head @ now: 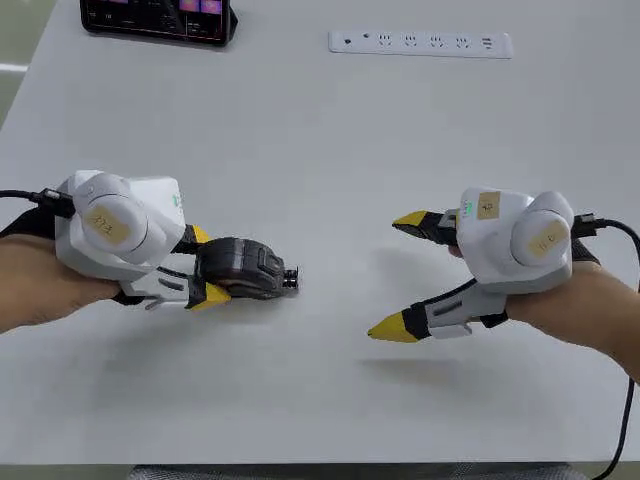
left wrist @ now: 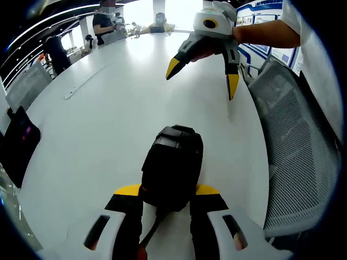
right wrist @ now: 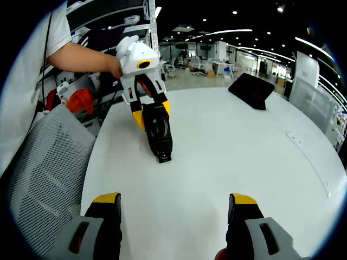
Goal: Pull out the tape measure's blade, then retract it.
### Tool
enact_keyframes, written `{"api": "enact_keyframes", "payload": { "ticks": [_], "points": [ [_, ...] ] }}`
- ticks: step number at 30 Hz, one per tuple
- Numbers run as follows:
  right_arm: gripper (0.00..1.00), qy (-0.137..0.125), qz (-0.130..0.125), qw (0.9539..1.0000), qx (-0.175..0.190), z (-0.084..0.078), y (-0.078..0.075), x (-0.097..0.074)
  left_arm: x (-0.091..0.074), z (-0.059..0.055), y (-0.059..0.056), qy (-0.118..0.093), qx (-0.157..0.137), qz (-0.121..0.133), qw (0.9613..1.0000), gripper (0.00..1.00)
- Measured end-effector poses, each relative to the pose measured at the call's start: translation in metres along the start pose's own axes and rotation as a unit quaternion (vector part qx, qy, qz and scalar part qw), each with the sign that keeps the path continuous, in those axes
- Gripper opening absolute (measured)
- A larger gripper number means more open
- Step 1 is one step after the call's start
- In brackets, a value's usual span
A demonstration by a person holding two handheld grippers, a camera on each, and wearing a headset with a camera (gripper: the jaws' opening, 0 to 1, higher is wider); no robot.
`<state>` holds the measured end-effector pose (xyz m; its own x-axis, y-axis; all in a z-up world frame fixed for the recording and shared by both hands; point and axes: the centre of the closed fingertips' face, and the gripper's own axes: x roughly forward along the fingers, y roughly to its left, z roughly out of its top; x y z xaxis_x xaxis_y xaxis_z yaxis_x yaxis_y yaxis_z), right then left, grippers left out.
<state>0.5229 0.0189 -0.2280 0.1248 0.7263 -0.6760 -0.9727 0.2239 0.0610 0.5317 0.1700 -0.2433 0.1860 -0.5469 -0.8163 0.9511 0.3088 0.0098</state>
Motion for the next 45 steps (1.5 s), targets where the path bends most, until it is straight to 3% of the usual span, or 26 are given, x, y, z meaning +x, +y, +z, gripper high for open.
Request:
{"api": "enact_keyframes", "payload": {
  "ticks": [16, 30, 45],
  "points": [
    [0.77, -0.004, 0.005, 1.0000, -0.005, 0.004, 0.001, 0.009, 0.001, -0.003, 0.000, 0.040, 0.024, -0.005, 0.9989, 0.28],
    [0.66, -0.017, 0.019, 0.9996, -0.011, 0.015, -0.003, 0.027, 0.002, -0.004, 0.001, 0.047, 0.027, -0.010, 0.9985, 0.27],
    [0.59, -0.029, 0.039, 0.9988, 0.007, 0.023, -0.001, 0.049, 0.002, -0.005, 0.000, 0.049, 0.017, -0.017, 0.9985, 0.27]
  ]
}}
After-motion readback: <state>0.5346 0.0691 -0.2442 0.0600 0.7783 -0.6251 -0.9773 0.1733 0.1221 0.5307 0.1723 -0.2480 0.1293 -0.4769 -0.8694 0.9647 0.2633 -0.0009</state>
